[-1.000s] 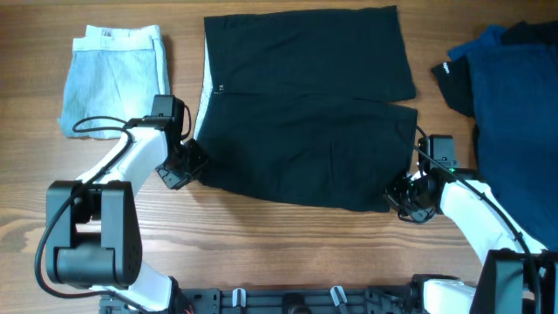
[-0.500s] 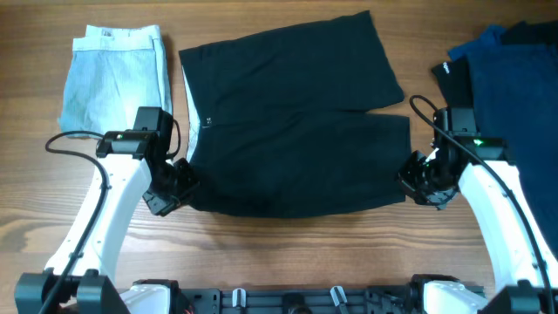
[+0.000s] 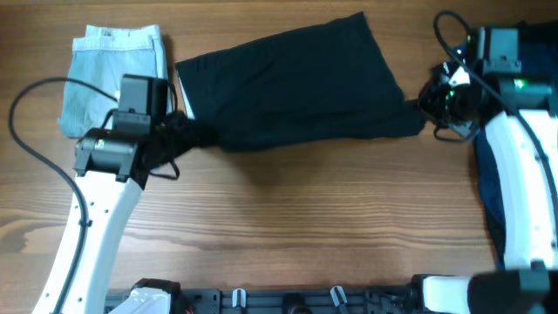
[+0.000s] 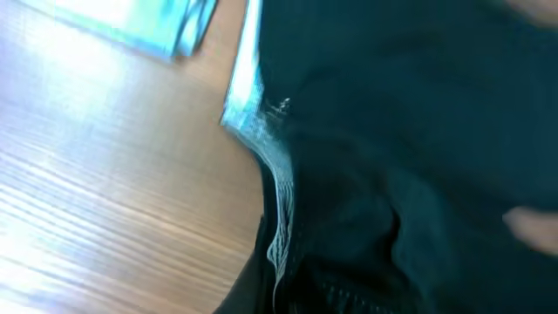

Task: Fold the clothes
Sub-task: 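Lift bottom hem with both grippers and fold it away from robot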

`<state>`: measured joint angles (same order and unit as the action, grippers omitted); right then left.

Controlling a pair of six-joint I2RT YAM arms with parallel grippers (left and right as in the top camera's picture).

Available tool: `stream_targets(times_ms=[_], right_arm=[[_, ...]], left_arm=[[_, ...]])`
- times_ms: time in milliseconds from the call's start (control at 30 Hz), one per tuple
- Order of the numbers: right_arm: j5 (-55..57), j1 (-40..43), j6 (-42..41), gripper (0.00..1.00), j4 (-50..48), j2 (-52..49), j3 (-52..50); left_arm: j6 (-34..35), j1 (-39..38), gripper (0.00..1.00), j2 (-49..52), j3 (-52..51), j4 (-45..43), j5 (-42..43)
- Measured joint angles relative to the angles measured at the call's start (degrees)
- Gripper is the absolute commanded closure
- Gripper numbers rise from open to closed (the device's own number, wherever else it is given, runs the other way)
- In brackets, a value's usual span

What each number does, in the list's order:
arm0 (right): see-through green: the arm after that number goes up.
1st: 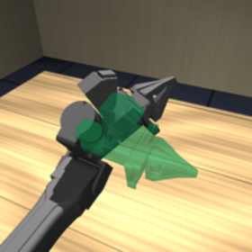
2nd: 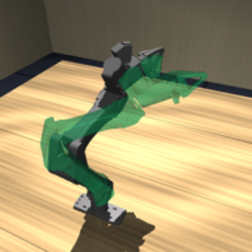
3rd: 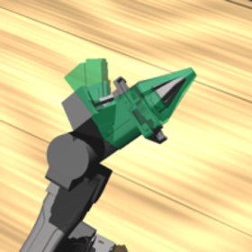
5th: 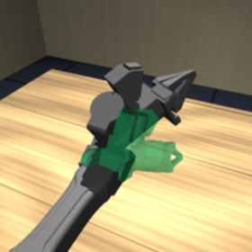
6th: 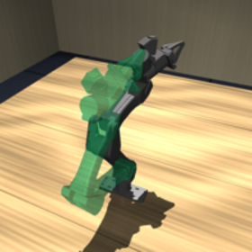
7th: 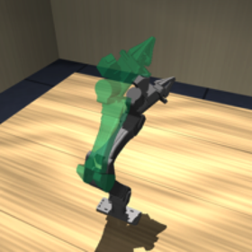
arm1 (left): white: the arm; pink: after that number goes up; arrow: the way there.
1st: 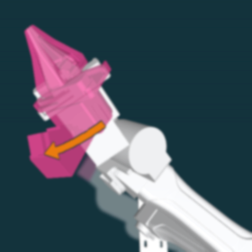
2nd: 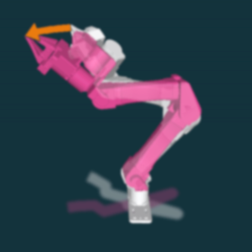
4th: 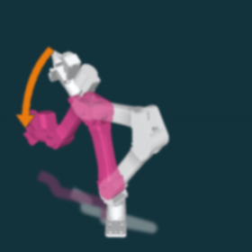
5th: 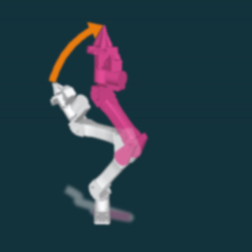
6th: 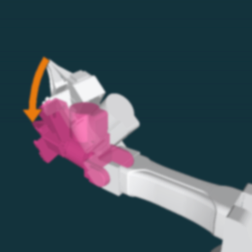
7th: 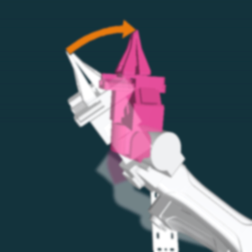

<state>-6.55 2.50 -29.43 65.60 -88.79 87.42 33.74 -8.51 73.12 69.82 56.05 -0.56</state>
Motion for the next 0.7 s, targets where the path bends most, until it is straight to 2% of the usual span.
stream_targets(times_ms=[100,300,433,533,700], right_arm=[[0.2,-0.1,1.3,0.96,-2.5,-3.7,3.3],[-0.9,-0.6,4.0,0.96,-16.4,-5.0,6.8],[-0.9,-0.8,4.1,0.96,-18.3,-6.6,6.8],[-0.9,-2.9,4.5,0.96,-22.1,-11.8,6.8],[1.6,-6.6,5.7,0.96,-28.8,-17.5,6.8]], left_arm=[[0.0,1.4,0.96,0.0,0.5,-6.6,-0.5],[0.0,3.0,0.96,3.1,0.5,-16.9,-0.9],[0.0,3.0,0.96,8.9,0.6,-21.1,-1.7],[0.0,3.2,0.96,13.4,0.6,-22.2,-5.6],[0.0,4.9,0.96,14.3,0.6,-26.1,-9.1]])
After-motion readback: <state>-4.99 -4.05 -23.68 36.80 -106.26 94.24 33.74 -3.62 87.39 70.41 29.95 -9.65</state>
